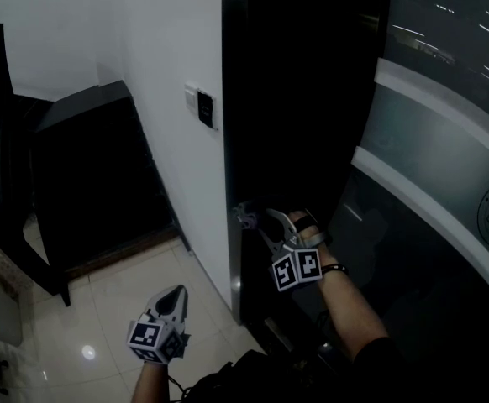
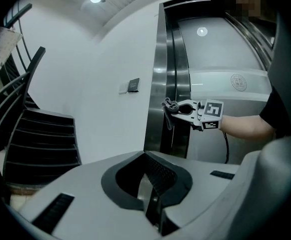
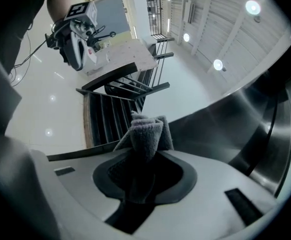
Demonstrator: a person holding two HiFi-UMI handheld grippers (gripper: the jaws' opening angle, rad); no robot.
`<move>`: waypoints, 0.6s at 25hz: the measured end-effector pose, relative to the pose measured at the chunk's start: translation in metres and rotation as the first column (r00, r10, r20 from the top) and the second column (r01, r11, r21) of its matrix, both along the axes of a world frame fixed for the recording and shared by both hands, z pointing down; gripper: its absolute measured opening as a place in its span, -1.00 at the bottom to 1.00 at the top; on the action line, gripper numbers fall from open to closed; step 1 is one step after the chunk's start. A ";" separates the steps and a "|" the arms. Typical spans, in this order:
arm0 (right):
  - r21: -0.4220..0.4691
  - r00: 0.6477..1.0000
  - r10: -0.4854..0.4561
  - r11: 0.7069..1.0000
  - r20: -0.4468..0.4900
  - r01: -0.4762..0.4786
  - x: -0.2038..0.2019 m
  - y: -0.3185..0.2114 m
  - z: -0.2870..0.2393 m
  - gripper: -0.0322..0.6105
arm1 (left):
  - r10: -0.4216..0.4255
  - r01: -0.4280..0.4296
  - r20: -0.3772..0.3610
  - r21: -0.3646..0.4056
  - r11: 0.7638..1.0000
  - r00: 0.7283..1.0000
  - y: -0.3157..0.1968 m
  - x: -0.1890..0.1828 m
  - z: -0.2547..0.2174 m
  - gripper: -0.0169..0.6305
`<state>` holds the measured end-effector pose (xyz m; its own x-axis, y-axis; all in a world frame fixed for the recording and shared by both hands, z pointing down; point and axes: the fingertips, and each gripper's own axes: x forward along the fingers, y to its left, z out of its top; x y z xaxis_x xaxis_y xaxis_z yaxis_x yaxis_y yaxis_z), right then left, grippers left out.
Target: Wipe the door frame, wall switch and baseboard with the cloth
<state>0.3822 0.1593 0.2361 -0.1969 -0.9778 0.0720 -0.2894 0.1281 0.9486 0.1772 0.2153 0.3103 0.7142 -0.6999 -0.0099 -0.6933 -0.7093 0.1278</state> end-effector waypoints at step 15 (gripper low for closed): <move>-0.093 1.000 -0.011 0.996 0.011 0.012 0.002 0.002 0.065 -0.60 | 0.008 -0.005 0.037 -0.083 0.997 0.999 0.007 0.005 0.030 -0.95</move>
